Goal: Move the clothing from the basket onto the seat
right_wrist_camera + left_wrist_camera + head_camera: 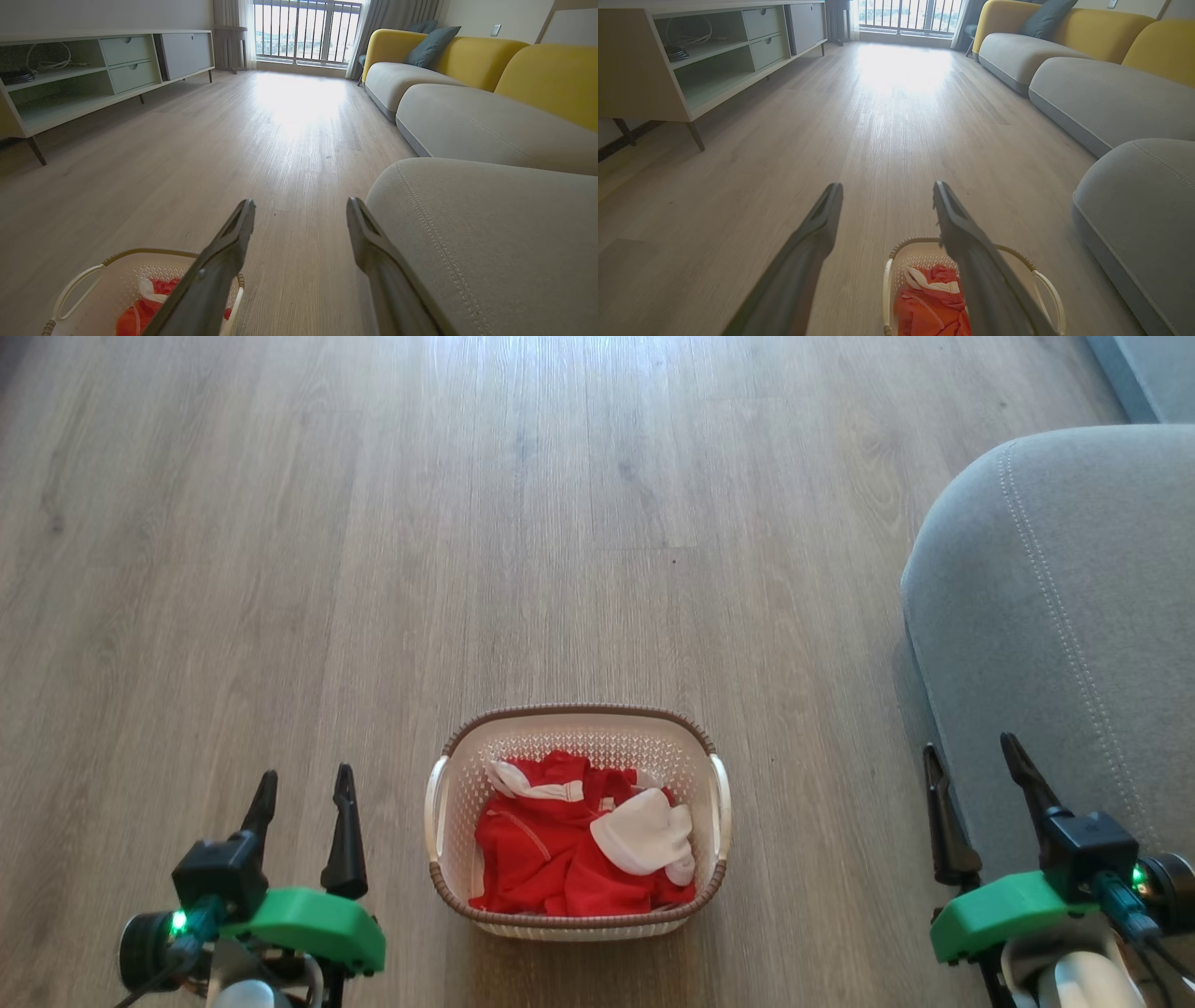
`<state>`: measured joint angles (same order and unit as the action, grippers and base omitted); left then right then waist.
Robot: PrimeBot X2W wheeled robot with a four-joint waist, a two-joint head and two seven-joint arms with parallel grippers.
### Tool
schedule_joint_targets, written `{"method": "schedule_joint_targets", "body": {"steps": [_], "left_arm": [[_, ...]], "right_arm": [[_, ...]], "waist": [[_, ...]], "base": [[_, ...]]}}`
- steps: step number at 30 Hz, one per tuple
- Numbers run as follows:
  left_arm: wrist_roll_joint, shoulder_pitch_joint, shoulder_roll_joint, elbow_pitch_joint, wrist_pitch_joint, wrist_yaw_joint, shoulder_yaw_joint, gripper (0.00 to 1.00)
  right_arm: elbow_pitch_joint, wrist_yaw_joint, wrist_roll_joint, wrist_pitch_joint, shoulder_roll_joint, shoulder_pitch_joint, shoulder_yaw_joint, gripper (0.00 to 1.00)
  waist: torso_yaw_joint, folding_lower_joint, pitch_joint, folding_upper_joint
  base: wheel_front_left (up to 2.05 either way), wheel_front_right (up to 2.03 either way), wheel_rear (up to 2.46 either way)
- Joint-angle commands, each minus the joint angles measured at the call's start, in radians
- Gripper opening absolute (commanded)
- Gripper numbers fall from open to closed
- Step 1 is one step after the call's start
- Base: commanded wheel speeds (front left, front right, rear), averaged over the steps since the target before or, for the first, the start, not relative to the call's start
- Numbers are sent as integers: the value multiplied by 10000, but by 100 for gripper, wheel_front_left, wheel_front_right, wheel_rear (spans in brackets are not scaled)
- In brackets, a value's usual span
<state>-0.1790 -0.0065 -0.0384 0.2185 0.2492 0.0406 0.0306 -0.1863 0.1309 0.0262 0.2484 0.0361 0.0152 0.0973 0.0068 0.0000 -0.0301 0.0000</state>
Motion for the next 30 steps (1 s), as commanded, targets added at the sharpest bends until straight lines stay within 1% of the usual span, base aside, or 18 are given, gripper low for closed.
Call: {"method": "schedule_joint_targets", "body": {"steps": [1, 17, 24, 30], "left_arm": [[-42, -252, -118, -317, 126, 68, -284, 100], [-22, -362, -118, -416, 126, 64, -236, 100], [4, -787, -118, -599, 126, -4, 66, 100], [12, -1807, -118, -624, 126, -6, 876, 100]], "right_arm": [[252, -2, -48, 134, 141, -109, -259, 100], [53, -2, -177, 134, 141, -267, -353, 100], [299, -2, -214, 134, 141, -610, -324, 100], [742, -2, -251, 134, 141, -1321, -283, 100]], "waist": [[2, 0, -10, 0], [-23, 0, -234, 0], [-69, 0, -986, 0], [-179, 0, -2384, 0]], "base": [[0, 0, 0], [0, 0, 0], [0, 0, 0], [0, 0, 0]]}}
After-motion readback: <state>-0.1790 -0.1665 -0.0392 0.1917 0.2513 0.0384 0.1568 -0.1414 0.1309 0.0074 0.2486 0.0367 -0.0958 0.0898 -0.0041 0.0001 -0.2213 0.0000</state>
